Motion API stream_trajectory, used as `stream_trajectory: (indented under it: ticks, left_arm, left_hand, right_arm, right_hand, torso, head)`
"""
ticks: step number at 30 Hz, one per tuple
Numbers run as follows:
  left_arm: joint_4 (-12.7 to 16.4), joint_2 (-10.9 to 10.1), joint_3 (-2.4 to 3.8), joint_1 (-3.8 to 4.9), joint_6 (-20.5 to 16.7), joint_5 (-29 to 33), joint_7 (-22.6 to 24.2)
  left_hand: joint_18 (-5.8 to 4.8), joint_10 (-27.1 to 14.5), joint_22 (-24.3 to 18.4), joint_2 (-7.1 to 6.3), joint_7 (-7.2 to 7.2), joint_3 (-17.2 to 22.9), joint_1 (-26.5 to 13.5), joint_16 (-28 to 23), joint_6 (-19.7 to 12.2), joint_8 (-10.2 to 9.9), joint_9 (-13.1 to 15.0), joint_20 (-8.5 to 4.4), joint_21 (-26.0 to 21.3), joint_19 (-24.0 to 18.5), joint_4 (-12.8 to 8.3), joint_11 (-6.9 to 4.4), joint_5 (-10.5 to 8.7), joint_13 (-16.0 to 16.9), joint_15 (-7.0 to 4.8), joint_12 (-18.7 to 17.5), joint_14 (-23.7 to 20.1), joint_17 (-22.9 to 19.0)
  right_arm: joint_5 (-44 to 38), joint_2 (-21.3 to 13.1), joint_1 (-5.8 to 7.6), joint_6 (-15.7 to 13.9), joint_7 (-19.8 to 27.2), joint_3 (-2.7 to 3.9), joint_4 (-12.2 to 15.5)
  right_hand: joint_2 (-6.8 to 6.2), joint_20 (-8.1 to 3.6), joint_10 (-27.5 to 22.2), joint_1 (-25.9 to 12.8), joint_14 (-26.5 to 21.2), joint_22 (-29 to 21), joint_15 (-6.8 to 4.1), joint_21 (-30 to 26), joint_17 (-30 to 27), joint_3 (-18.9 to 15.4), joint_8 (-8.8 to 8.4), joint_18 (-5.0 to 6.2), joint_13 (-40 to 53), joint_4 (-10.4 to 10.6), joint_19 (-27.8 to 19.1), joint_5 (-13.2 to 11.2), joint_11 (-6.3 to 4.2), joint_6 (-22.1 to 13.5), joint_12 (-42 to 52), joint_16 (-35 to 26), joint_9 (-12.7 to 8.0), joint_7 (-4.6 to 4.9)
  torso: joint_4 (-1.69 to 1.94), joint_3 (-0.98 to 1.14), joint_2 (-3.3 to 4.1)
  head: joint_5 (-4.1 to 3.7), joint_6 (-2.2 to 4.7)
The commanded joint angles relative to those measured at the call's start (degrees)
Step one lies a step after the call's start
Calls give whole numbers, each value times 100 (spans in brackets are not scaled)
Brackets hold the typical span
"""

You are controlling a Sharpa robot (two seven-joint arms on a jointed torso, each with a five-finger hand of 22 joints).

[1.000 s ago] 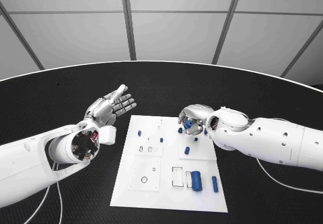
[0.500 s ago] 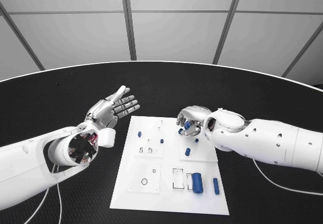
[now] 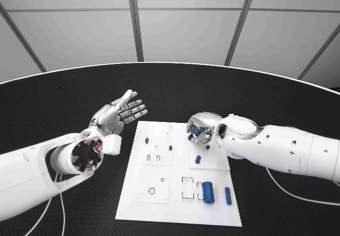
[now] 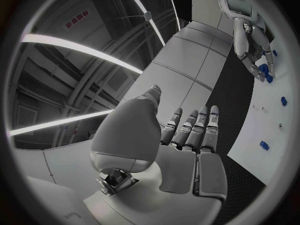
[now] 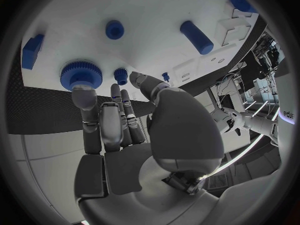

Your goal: Assemble the parts on the task board

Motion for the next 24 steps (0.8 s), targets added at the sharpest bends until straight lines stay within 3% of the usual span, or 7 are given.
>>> stream_trajectory:
  ticks: [1,16,24]
  left_arm:
    - [-5,-5,0,1,-1,0,1]
    - [-16,-3,0,3,11,0,-6]
    - [-12,-7,0,4,14,0,-11]
  left_hand:
    - [-3,49,-8,51,797,19,-14,18,53,24,5,-9,35,30,-1,-7,31,7,14,24,4,-2]
    - [-2,72,-11,52,795,21,-12,14,79,31,10,-9,35,29,-3,-8,31,8,15,28,-6,-5]
    - [-1,85,-12,52,794,22,-9,7,92,35,12,-9,35,31,-5,-9,32,9,16,30,-23,-8]
  right_arm:
    - [0,-6,0,16,-7,0,0]
    - [0,15,0,93,-3,0,-38]
    - [0,41,1,132,6,-1,-83]
  right_hand:
    - [16,14,50,46,230,23,35,27,9,44,26,-75,9,2,39,-35,-17,45,37,20,12,11]
    - [65,3,153,74,227,173,16,137,60,126,90,-89,18,19,58,-58,-44,120,118,90,60,-6]
    - [94,-3,188,74,226,219,7,169,77,151,121,-93,20,36,61,-77,-58,160,142,113,83,-21]
  torso:
    - [5,3,12]
    - [32,-3,44]
    - [28,-6,55]
  head:
    - [8,-11]
    - [-23,-15]
    - [-23,-16]
